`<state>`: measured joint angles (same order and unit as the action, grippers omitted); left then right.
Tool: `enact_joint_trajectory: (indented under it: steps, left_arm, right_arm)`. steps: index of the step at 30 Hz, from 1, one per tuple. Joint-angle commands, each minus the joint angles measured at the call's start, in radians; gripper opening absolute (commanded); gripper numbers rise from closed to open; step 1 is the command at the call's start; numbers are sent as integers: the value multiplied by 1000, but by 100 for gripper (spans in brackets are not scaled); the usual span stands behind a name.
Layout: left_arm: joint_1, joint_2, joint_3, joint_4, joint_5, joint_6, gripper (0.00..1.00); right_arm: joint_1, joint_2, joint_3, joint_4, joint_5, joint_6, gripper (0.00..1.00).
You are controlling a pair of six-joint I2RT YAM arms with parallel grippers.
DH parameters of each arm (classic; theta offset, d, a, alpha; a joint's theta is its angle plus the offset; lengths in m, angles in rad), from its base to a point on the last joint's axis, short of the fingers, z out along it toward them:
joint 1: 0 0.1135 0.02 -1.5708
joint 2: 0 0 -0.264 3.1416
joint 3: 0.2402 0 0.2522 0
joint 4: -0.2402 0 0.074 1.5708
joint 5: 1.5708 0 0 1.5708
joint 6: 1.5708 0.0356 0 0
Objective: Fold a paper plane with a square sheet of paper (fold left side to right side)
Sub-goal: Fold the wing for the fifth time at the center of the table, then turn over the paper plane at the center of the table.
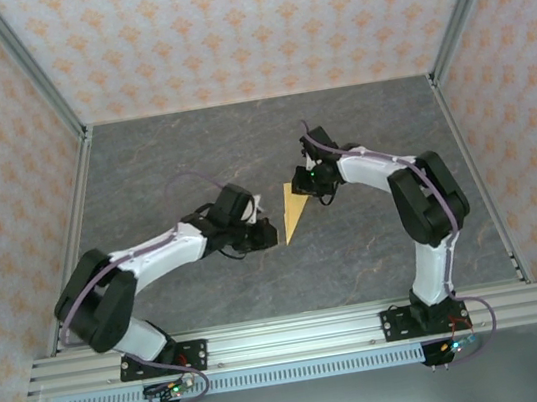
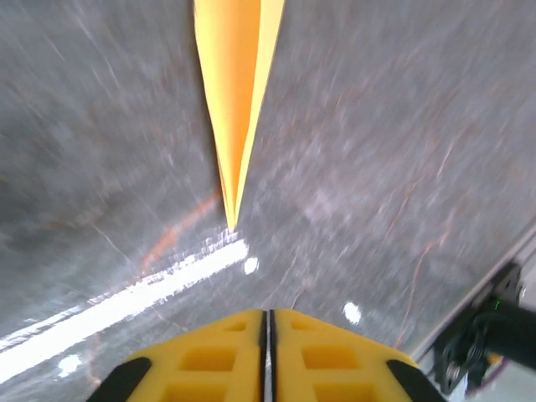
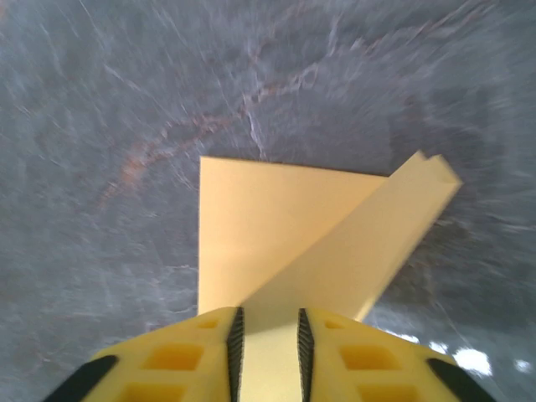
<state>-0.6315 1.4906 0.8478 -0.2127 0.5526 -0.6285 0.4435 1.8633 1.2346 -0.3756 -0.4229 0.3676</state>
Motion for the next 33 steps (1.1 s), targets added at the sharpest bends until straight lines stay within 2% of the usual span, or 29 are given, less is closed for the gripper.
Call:
enact_joint_trajectory:
  steps: [1, 6, 9, 11, 17, 19, 23, 27, 30, 31, 33]
  left_arm:
    - [25, -99, -20, -8, -211, -3, 18]
    - [46, -202, -21, -39, -461, -16, 33]
    - [49, -236, -19, -39, -530, -13, 39]
    - [49, -245, -21, -33, -544, -8, 41]
    - [48, -257, -46, -33, -543, -8, 43]
    - [49, -268, -59, -29, -548, -12, 44]
    - [49, -276, -65, -27, -555, -14, 45]
    - [49, -275, -60, -33, -565, -10, 45]
    - [49, -279, -58, -39, -575, -10, 45]
    - [49, -281, -57, -42, -579, -11, 46]
    - [49, -289, -54, -53, -594, -9, 47]
  right_arm:
    - [25, -124, 21, -88, 163, 2, 36]
    - [124, -160, 30, -193, 309, 57, 61]
    - [183, -147, 19, -198, 355, 120, 73]
    - [214, -114, 32, -197, 371, 138, 76]
    - [267, 25, 127, -251, 425, 166, 75]
    - [269, 46, 127, -258, 441, 175, 70]
    - [269, 56, 125, -290, 482, 176, 51]
    - [269, 20, 107, -295, 488, 172, 21]
    - [270, -40, 95, -278, 460, 152, 4]
    - [270, -63, 91, -272, 450, 143, 1]
    - [270, -119, 78, -256, 416, 121, 0]
